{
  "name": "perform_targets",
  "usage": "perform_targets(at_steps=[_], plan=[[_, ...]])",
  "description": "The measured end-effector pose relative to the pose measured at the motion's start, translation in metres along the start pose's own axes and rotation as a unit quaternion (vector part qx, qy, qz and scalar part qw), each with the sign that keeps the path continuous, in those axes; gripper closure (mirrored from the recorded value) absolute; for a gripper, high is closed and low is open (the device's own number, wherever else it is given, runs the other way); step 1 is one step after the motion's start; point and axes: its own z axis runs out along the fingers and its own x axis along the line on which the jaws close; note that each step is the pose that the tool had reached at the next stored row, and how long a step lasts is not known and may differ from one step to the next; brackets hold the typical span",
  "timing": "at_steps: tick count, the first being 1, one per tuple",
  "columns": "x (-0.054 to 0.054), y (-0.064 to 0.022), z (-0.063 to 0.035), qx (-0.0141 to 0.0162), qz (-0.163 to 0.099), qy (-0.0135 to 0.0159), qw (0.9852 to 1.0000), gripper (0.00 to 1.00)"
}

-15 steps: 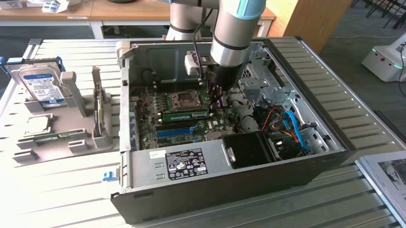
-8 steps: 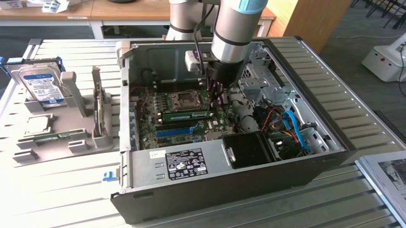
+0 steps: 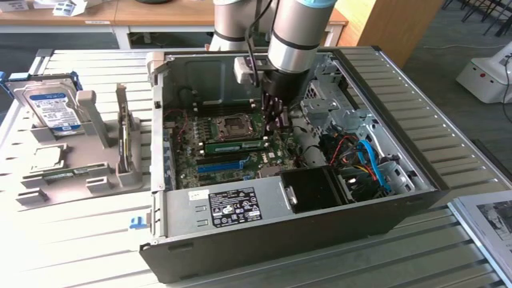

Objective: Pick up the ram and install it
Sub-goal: 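Press down the ram until it locks into place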

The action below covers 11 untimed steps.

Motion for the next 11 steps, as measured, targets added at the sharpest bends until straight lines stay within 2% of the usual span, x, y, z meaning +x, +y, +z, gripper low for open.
perform_targets(at_steps=[3, 11], plan=[[-0.0001, 0.0001, -0.0033, -0.0005, 0.000, -0.0001, 1.0000, 0.90], [0.0000, 0.0028, -0.0033, -0.0005, 0.000, 0.0000, 1.0000, 0.90]])
